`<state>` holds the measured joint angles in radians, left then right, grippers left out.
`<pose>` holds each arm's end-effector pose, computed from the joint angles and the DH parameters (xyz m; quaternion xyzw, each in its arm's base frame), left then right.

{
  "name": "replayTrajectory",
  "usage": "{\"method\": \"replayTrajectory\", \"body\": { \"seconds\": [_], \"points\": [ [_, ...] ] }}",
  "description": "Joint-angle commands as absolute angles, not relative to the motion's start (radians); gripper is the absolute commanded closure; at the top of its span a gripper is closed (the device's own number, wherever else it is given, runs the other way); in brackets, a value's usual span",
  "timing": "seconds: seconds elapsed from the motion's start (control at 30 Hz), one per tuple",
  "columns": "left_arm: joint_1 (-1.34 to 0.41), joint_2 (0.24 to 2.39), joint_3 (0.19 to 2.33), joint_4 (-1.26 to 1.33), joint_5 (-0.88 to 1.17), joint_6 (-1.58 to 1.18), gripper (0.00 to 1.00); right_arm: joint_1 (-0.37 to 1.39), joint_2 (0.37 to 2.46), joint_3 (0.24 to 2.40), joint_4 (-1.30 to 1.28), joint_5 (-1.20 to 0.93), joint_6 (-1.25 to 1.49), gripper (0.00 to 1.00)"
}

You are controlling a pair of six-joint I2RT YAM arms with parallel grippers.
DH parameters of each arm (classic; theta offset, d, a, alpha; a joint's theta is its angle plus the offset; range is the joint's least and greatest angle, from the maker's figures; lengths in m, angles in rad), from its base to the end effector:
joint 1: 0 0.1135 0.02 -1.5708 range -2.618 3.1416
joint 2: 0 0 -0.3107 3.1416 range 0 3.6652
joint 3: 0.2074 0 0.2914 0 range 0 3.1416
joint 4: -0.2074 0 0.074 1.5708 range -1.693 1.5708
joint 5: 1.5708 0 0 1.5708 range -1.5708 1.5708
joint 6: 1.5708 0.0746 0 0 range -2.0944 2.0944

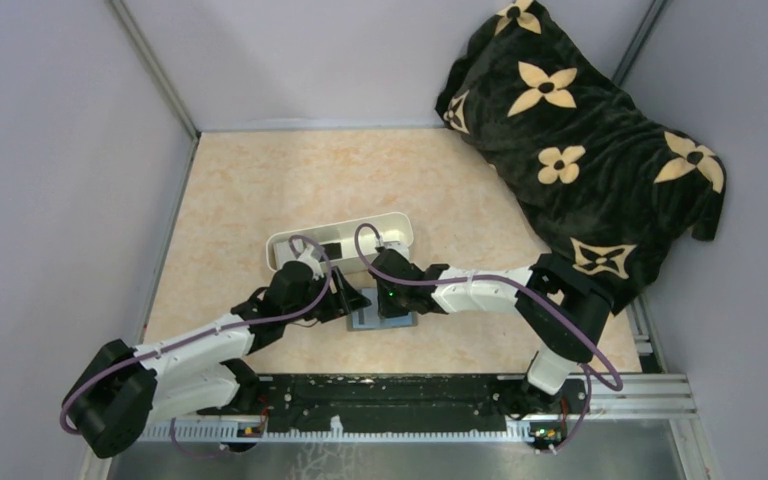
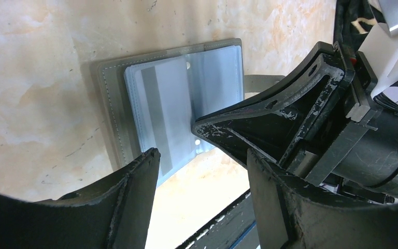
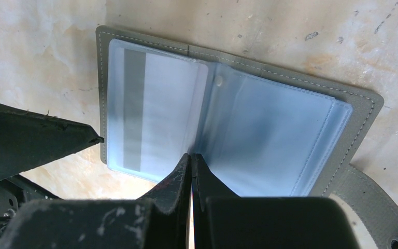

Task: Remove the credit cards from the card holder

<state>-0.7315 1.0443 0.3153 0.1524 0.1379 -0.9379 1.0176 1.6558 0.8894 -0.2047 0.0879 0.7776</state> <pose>0.1721 -0.1683 0.1563 -0.0576 0.8756 -0.3932 0.2745 0.2037 0.3174 0.1461 -0.1014 0.9491 0.2045 0.2168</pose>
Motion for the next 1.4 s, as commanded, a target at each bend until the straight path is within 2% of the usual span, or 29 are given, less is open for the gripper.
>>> {"method": "replayTrajectory", "body": {
  "seconds": [0.0, 0.37, 1.37],
  "points": [
    [-0.736, 1.022, 0.306, 0.138, 0.118, -0.915, 0.31, 1.011, 1.646, 0.888, -0.170, 0.085, 0.764, 1.00],
    [-0.736, 1.003, 0.286, 0.129, 0.107, -0.917, 0.31, 1.011, 1.679, 0.903, -0.172, 0.081, 0.761, 1.00],
    [-0.736, 1.146, 0.303, 0.266, 0.169, -0.930, 0.31, 1.011, 1.670, 0.890, -0.173, 0.077, 0.759, 1.00]
  ]
}}
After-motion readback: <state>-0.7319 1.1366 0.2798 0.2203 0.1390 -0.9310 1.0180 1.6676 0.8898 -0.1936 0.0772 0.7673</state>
